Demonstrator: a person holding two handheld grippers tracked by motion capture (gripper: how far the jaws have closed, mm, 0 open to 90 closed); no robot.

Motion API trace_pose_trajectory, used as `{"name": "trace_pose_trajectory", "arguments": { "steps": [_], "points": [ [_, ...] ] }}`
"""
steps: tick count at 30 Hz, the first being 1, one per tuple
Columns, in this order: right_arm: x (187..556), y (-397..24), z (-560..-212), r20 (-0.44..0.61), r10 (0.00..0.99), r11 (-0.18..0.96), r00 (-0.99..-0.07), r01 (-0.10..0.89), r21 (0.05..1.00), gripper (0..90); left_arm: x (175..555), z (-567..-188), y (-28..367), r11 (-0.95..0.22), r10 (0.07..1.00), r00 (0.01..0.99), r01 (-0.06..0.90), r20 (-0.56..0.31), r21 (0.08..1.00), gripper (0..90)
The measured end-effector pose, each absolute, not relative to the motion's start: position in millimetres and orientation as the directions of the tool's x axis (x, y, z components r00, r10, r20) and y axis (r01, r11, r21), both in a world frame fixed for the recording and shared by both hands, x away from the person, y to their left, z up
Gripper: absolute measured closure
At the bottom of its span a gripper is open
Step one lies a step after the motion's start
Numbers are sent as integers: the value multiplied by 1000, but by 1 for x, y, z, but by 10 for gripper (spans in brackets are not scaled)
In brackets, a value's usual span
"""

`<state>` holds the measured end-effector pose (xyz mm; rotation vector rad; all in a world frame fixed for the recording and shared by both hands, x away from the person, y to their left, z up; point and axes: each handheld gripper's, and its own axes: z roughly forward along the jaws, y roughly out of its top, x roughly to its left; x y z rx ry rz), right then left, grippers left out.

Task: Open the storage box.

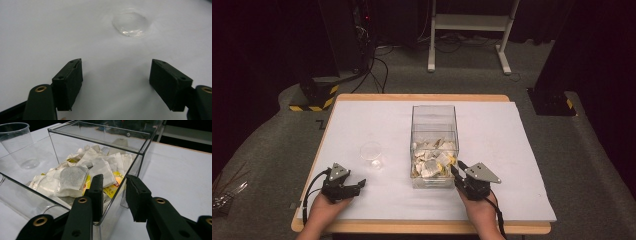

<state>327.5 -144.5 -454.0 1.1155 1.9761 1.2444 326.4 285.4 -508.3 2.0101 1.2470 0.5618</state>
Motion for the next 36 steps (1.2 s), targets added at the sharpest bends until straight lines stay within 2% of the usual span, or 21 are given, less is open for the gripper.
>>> {"name": "trace_pose_trajectory", "arguments": {
  "steps": [36],
  "points": [
    [300,-147,-454,-20,852,237,-523,352,905,657,327,-508,286,-297,895,446,596,-1,746,269]
  ]
}}
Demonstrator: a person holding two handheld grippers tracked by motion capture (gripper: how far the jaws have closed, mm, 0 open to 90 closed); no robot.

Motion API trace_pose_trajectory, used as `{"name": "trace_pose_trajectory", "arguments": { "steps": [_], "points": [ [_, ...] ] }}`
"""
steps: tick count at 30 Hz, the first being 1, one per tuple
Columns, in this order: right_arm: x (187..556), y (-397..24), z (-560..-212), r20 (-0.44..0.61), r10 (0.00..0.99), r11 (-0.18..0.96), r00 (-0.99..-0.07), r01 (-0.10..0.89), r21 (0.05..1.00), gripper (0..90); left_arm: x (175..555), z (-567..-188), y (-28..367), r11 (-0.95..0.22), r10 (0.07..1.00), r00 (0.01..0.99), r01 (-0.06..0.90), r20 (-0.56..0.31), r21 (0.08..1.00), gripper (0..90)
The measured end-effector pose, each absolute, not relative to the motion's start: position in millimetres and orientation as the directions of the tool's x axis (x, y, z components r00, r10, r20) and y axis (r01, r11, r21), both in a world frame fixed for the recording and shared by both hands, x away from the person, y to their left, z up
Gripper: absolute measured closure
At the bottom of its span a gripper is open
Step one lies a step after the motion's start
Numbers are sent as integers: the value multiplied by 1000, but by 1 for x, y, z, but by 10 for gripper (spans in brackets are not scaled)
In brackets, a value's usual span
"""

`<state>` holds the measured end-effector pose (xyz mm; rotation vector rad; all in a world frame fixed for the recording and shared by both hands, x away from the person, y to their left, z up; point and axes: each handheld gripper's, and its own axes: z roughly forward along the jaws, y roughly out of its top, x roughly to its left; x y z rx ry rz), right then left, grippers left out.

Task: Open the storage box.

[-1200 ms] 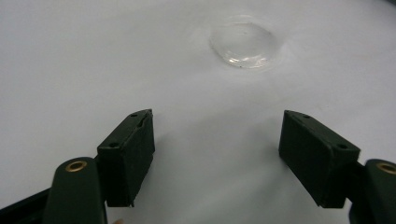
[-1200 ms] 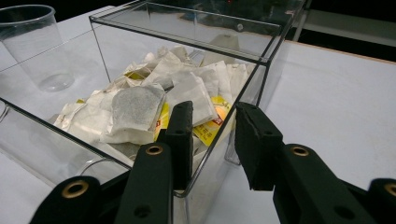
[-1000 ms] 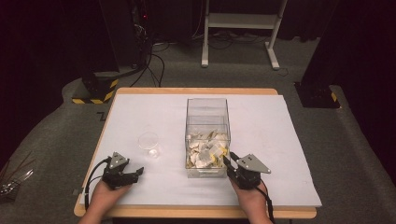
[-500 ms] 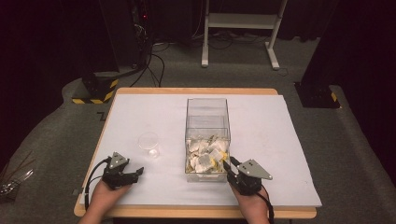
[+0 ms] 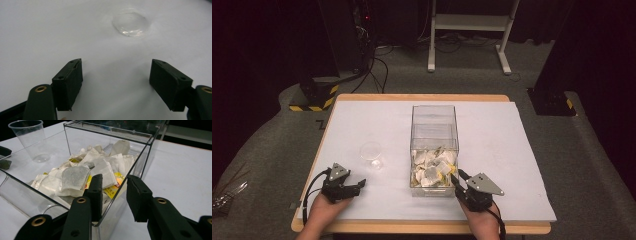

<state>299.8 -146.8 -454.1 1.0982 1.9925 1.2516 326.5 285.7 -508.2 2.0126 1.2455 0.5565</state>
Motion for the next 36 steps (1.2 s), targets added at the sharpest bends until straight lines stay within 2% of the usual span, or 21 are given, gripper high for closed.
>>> {"name": "trace_pose_trajectory", "arguments": {
  "steps": [11,36],
  "points": [
    [303,-151,-447,-2,839,221,-544,338,915,613,326,-508,286,-295,896,444,597,-2,746,269],
    [319,-171,-438,-23,849,217,-528,309,926,612,325,-509,284,-288,903,431,596,5,750,269]
  ]
}}
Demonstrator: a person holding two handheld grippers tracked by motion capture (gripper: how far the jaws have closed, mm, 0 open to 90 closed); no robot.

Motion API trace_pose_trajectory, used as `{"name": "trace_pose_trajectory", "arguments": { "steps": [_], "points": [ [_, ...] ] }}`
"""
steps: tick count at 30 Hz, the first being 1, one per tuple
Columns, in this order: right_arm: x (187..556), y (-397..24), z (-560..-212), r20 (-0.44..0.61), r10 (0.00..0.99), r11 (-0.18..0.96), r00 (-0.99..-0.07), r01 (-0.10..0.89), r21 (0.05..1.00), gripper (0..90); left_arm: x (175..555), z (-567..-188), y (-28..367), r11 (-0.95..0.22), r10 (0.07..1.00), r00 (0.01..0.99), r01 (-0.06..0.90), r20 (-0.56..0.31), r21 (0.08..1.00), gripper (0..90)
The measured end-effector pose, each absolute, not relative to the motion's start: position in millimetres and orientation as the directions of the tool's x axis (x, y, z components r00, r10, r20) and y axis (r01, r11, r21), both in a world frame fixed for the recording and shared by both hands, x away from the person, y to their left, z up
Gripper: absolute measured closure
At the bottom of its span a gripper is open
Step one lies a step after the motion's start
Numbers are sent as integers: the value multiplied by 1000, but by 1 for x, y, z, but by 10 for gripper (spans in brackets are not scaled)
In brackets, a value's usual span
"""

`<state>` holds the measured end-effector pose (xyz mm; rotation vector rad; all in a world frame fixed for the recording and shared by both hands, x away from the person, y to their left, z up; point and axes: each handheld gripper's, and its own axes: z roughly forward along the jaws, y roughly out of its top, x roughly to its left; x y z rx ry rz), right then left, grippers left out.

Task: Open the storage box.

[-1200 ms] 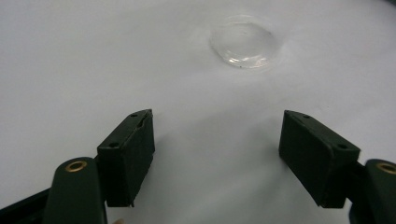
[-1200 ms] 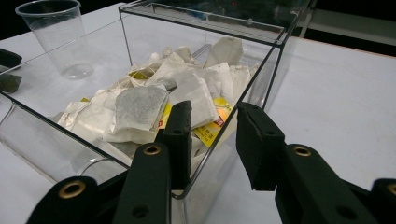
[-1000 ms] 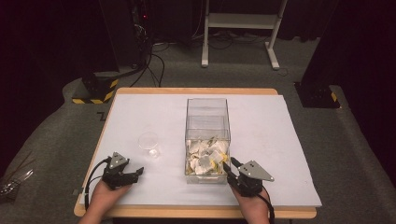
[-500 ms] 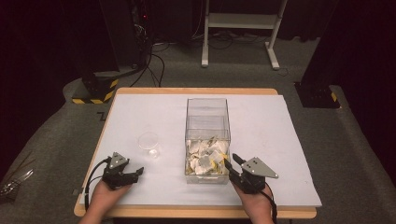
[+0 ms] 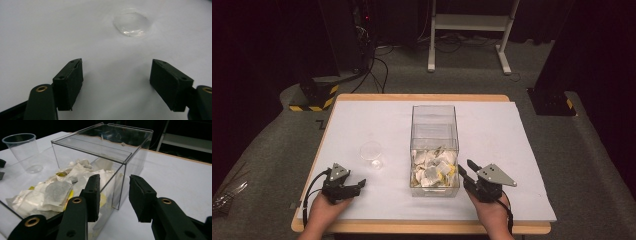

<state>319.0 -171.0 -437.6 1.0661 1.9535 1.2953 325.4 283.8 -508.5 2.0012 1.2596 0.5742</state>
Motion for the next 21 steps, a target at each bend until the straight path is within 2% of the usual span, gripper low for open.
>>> {"name": "trace_pose_trajectory", "arguments": {
  "steps": [9,12,21],
  "points": [
    [332,-185,-457,-41,863,243,-503,344,907,616,324,-508,284,-290,904,427,594,11,750,283],
    [337,-192,-462,-40,874,240,-485,358,902,616,323,-507,286,-285,907,421,592,13,754,331],
    [348,-203,-477,-47,895,248,-444,407,879,613,315,-491,296,-217,893,446,550,-64,807,396]
  ]
}}
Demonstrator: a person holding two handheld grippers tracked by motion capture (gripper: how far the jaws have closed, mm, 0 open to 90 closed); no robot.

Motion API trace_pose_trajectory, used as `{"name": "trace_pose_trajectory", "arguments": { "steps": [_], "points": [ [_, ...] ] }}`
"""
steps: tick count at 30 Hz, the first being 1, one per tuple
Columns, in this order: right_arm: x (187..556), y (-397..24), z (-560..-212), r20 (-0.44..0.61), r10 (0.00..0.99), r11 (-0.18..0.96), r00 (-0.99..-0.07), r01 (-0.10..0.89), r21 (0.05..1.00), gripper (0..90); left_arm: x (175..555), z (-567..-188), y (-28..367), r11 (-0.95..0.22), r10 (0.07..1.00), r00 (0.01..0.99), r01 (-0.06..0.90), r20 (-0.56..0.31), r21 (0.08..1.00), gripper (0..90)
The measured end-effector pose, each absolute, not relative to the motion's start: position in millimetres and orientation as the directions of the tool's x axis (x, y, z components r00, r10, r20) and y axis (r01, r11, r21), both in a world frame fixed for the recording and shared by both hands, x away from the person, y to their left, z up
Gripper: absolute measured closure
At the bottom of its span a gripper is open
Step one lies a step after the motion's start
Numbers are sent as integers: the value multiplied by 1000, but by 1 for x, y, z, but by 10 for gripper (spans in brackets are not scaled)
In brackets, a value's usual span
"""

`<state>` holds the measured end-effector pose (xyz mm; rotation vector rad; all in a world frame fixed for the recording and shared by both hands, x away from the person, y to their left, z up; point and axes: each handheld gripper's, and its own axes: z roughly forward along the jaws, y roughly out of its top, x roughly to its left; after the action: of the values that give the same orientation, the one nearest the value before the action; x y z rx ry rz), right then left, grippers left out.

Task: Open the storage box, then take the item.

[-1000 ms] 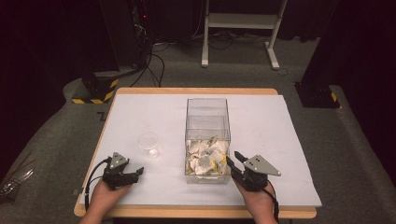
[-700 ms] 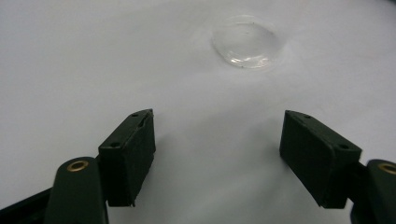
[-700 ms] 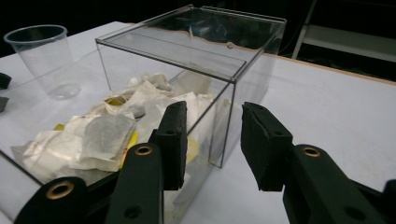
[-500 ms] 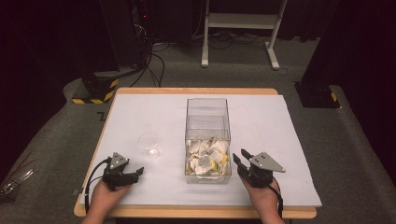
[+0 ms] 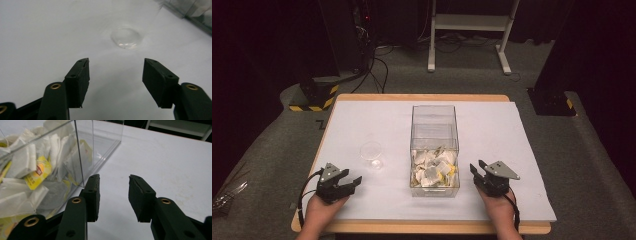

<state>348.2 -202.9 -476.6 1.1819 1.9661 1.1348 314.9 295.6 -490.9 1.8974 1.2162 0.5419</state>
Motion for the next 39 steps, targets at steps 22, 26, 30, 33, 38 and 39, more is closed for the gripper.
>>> {"name": "trace_pose_trajectory", "arguments": {
  "steps": [22,26,30,33,38,39],
  "points": [
    [351,-212,-485,-45,900,252,-434,433,865,584,294,-441,280,-175,872,486,409,-51,896,393],
    [352,-213,-486,-47,904,252,-426,442,861,581,295,-436,277,-168,862,503,391,-57,905,394],
    [353,-213,-488,-49,905,258,-423,452,854,580,294,-431,270,-171,849,525,380,-60,909,397],
    [352,-212,-490,-53,902,266,-428,457,849,580,291,-427,260,-178,834,548,372,-60,911,397],
    [347,-213,-488,-54,901,264,-431,446,855,580,287,-418,236,-200,799,600,342,-49,918,396],
    [347,-213,-488,-51,900,263,-433,447,855,581,287,-418,236,-200,799,600,342,-49,918,396]
  ]
}}
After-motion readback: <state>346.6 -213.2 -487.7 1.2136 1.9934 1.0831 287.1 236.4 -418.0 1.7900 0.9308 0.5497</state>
